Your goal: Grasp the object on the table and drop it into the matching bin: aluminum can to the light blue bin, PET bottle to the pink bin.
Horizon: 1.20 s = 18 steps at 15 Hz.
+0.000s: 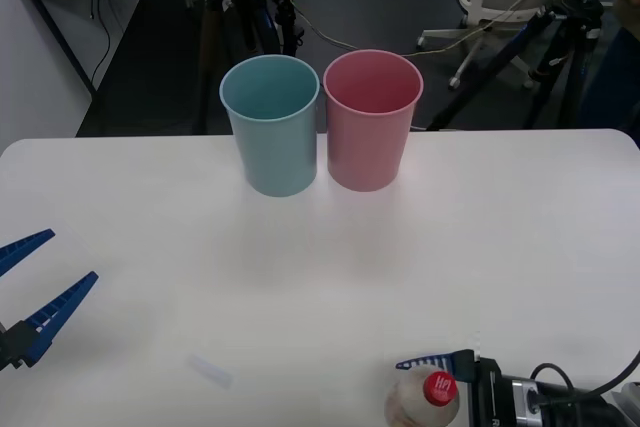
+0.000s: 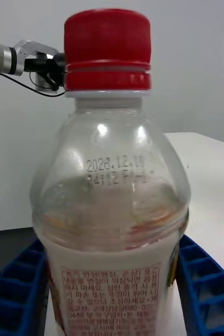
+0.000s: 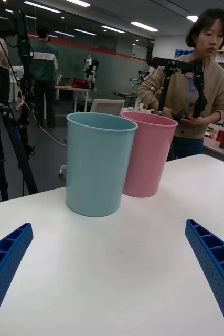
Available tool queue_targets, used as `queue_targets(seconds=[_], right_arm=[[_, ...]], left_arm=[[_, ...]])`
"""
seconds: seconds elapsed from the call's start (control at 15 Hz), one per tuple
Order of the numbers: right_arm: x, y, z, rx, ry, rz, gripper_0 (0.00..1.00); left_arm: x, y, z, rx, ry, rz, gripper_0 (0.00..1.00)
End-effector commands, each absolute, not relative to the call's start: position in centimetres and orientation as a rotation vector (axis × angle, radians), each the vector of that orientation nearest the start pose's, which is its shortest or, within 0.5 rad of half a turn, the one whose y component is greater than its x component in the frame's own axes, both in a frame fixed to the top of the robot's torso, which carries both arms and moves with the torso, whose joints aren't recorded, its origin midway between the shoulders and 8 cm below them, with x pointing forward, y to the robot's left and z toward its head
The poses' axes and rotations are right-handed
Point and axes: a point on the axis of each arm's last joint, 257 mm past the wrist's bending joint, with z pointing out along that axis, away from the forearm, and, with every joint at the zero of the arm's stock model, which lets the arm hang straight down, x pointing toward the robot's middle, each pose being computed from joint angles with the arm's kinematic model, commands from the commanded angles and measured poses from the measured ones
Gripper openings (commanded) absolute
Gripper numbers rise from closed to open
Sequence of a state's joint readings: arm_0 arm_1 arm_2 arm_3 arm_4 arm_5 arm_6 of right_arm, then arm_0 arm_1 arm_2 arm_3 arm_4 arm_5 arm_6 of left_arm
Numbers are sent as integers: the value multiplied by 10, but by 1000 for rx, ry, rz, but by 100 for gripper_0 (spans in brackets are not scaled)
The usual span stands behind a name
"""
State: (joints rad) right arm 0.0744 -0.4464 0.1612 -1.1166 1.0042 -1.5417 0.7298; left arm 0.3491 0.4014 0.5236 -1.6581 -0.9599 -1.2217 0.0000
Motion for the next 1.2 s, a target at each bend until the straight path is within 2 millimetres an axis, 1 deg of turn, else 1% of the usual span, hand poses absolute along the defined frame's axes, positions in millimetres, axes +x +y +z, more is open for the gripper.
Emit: queue_targets(seconds=[0.07,0.27,0.4,0.67,0.73,0.87,0.93,1.07,1.2], right_arm=[[252,-117,-319,-1162,1129,971,0],[253,-119,-318,-1154,1132,971,0],[254,-124,-316,-1140,1140,970,0],[252,-148,-309,-1106,1171,945,0],[255,-153,-303,-1085,1176,923,0],[261,-161,-289,-1040,1186,879,0],[269,-167,-281,-1002,1198,849,0],[282,-180,-272,-939,1237,788,0],[301,-198,-262,-870,1274,704,0]], left_arm=[[342,330,-169,465,1441,-567,100],[342,330,-169,465,1441,-567,100],[342,330,-169,465,1441,-567,100],[342,330,-169,465,1441,-567,100],[342,330,-169,465,1441,-567,100],[342,330,-169,465,1441,-567,100],[342,330,-169,465,1441,-567,100],[342,330,-169,465,1441,-567,100],[342,330,-169,465,1441,-567,100]])
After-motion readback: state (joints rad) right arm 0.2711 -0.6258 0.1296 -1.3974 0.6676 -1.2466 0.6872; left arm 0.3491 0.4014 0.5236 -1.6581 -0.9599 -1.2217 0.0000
